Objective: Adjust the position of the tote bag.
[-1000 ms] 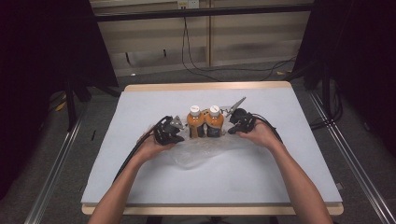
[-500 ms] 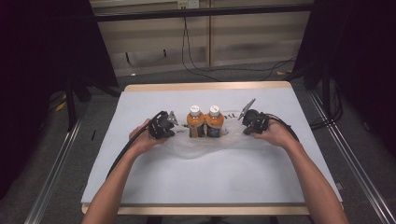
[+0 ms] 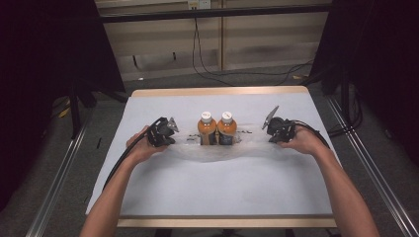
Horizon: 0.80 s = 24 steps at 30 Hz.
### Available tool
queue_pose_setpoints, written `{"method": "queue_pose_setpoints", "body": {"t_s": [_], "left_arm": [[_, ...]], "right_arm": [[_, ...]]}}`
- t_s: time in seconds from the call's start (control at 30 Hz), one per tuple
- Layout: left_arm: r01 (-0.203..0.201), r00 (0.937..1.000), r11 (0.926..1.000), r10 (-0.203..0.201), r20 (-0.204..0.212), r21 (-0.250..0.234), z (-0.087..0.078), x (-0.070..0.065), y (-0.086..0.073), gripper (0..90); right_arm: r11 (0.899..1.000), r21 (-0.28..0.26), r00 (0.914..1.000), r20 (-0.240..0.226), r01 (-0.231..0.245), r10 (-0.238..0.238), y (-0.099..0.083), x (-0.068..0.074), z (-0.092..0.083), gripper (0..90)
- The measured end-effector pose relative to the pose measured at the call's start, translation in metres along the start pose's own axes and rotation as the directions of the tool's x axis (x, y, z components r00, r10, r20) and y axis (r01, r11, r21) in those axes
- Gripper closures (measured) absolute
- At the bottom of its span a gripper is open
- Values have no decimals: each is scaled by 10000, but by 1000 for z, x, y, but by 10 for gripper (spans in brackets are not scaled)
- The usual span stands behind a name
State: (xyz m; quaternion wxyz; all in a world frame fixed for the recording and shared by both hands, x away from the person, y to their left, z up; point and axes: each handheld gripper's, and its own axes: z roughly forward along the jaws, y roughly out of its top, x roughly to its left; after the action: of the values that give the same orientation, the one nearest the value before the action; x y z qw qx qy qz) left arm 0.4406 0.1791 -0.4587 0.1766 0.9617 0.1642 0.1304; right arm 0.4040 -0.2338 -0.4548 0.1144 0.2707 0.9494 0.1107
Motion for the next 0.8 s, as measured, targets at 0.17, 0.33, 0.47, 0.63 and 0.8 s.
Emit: {"method": "queue_pose_setpoints", "body": {"t_s": [0.17,0.33,0.47,0.63,0.8], "left_arm": [[4,10000,9999,-5,73,166,-4,-1,-7,900],[140,9997,9998,-138,221,-107,-7,2,-16,900],[247,9997,9995,-247,1,-171,-8,2,-20,900],[456,9989,9985,-454,92,-292,-6,8,-20,900],[802,9967,9952,-795,139,-565,-4,11,-22,900]], "right_arm": [[9996,142,9997,17,229,-229,-2,6,-2,900],[9988,188,9988,167,459,-463,-1,18,-4,900],[9991,26,9991,-34,417,-417,-2,18,-5,900],[9995,-176,9996,-51,272,-273,-4,11,-3,900],[9960,-896,9999,-101,59,-68,-12,6,-2,900]]}}
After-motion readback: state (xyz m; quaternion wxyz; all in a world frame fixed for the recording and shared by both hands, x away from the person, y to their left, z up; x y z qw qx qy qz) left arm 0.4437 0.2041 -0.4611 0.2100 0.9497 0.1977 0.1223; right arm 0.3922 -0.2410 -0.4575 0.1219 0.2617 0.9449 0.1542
